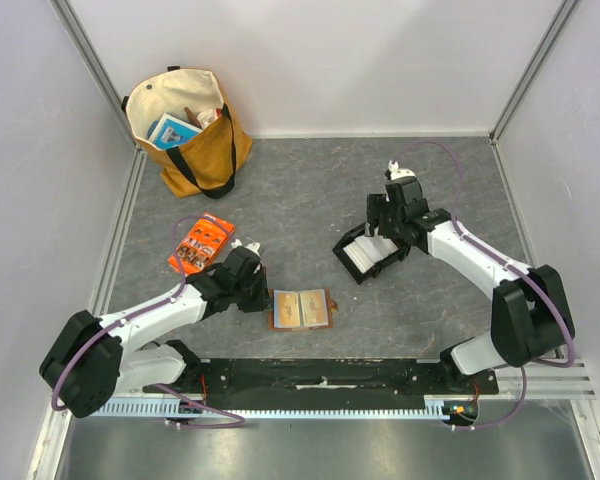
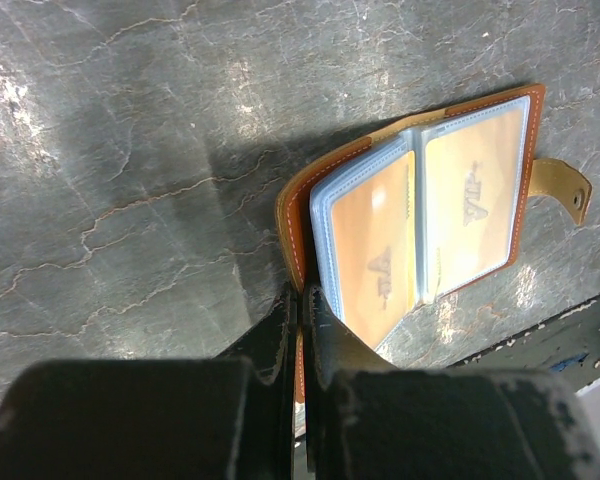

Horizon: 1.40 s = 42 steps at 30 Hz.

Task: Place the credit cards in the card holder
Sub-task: Pick up the credit card from the storage box.

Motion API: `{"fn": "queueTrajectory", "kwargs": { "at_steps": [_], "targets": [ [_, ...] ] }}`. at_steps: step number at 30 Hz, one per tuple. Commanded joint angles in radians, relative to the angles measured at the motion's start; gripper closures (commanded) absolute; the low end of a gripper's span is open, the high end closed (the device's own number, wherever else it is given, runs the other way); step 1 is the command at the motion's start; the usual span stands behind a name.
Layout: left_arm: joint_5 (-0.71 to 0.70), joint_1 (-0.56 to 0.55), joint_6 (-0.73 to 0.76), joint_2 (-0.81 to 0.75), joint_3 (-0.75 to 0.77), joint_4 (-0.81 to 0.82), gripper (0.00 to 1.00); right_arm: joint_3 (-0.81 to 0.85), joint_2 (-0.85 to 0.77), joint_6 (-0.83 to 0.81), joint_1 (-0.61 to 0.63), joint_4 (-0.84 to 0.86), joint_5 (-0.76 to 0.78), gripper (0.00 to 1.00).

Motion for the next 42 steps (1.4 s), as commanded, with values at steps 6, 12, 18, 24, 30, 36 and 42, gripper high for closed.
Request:
{"fn": "queueTrajectory", "kwargs": {
  "at_steps": [6,12,18,24,30,36,42],
  "targets": [
    [0.015,-0.003,0.043,0.015,0.034,0.008,0.98,0.077,0.099,-0.219,-0.06,0.017,-0.116,0.18],
    [0.015,-0.003,0.046,0.026,0.04,0.01,0.98,0.085,0.152,-0.238,-0.079,0.025,-0.125,0.18],
    [0.015,-0.003,0.044,0.029,0.039,0.01,0.98,0.074,0.198,-0.229,-0.092,0.046,-0.15,0.17],
    [0.015,-0.004,0.046,0.029,0.04,0.01,0.98,0.059,0.208,-0.218,-0.102,0.059,-0.19,0.2],
    [0.018,-0.003,0.047,0.042,0.044,0.01,0.98,0.043,0.176,-0.22,-0.114,0.059,-0.228,0.32],
    [0.023,-0.003,0.044,0.043,0.044,0.011,0.98,0.039,0.159,-0.221,-0.129,0.051,-0.245,0.46],
    [0.023,-0.003,0.046,0.046,0.042,0.014,0.98,0.039,0.164,-0.22,-0.141,0.042,-0.272,0.64]
  ]
}}
